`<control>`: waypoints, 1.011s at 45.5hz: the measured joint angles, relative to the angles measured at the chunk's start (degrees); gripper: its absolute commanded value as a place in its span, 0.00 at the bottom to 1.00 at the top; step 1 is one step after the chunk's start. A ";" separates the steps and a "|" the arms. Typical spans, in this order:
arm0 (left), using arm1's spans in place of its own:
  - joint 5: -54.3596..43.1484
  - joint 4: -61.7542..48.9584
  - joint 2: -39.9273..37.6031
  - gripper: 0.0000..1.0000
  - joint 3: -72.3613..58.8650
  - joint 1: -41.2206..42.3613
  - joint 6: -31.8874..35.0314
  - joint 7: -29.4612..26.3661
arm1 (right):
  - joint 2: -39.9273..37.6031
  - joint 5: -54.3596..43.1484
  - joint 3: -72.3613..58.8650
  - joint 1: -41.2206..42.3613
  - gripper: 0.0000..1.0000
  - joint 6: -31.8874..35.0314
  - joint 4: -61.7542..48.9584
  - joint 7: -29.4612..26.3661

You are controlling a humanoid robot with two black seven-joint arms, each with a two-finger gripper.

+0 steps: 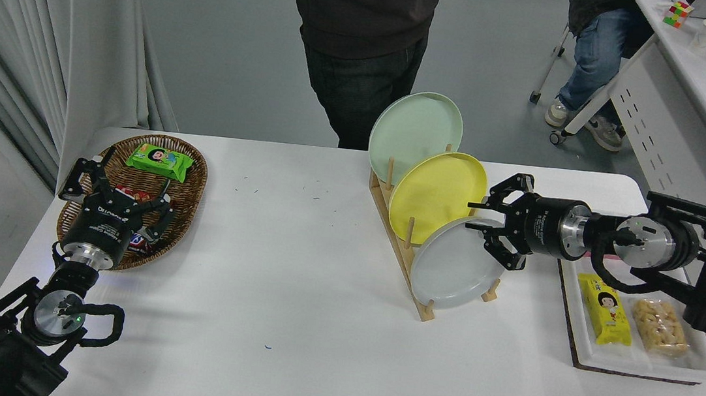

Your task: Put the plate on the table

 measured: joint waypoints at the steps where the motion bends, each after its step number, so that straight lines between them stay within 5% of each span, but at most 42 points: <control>1: 0.00 0.00 0.00 0.98 0.00 0.00 0.01 0.00 | -0.03 0.00 0.01 0.00 0.26 -0.01 0.06 0.00; 46: 0.00 0.00 0.02 0.98 -0.01 0.00 -0.03 -0.02 | -2.10 0.41 0.06 -0.01 0.19 -0.09 2.07 0.01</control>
